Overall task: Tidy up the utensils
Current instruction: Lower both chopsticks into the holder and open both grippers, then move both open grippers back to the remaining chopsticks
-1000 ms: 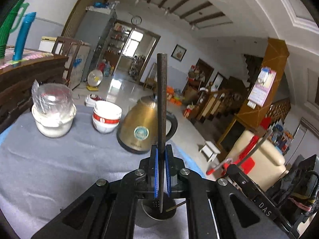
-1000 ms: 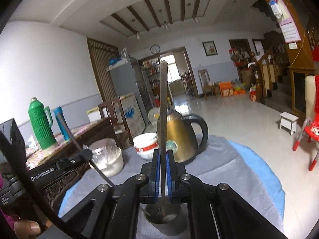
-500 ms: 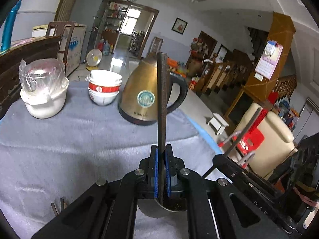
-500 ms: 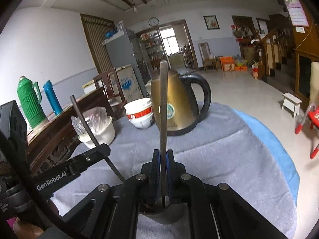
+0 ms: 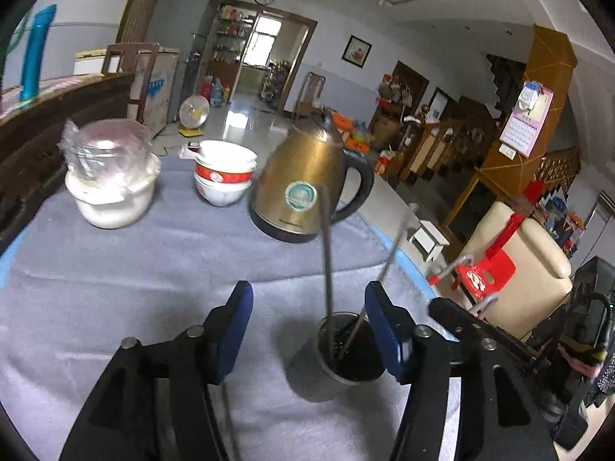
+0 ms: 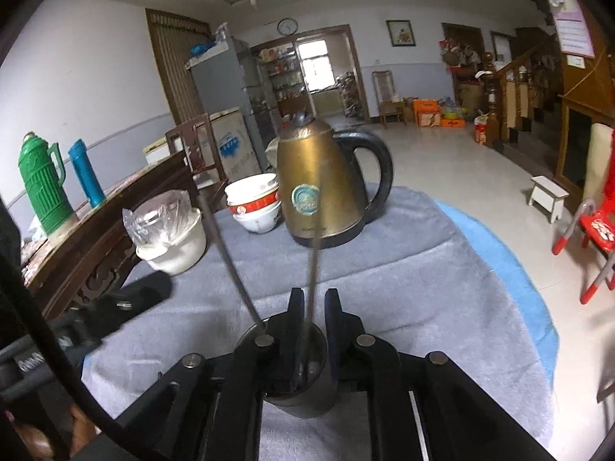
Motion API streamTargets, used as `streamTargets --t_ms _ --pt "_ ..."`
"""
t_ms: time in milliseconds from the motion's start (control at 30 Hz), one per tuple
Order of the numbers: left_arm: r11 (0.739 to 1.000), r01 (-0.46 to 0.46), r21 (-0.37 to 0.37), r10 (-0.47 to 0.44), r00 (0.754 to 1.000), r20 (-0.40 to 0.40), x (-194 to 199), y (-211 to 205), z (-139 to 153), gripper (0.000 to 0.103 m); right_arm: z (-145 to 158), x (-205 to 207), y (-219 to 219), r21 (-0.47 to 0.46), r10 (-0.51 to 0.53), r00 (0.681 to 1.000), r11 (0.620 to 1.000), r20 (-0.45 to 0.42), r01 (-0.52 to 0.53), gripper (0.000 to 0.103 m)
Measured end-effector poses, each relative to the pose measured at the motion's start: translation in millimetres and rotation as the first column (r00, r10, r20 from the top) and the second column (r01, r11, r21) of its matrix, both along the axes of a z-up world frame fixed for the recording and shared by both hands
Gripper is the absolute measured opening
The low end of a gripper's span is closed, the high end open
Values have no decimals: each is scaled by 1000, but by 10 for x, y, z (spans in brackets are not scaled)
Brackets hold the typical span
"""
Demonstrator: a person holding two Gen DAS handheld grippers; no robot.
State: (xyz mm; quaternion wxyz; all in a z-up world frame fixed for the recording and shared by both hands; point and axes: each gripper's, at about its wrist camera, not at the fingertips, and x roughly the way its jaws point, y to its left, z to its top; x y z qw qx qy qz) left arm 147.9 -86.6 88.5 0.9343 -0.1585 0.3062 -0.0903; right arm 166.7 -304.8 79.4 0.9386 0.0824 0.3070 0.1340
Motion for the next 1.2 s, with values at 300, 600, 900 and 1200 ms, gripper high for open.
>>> streamTargets --t_ms 300,600,900,1200 --pt "978 -201 61 206 974 -89 -883 913 -361 81 -78 -764 -53 13 23 1000 1000 -17 -23 77" --pt "969 -226 97 246 895 -373 -1274 1329 -1080 81 -818 -935 819 9 350 864 928 -362 -372 75" --pt "982 -172 77 188 883 -430 -1289 1261 -1190 80 -1127 -466 1058 76 346 765 928 -543 -366 38" --pt "990 -123 72 142 877 -459 -1262 1186 -1292 80 -1283 -155 1344 -14 283 737 930 -614 -368 27"
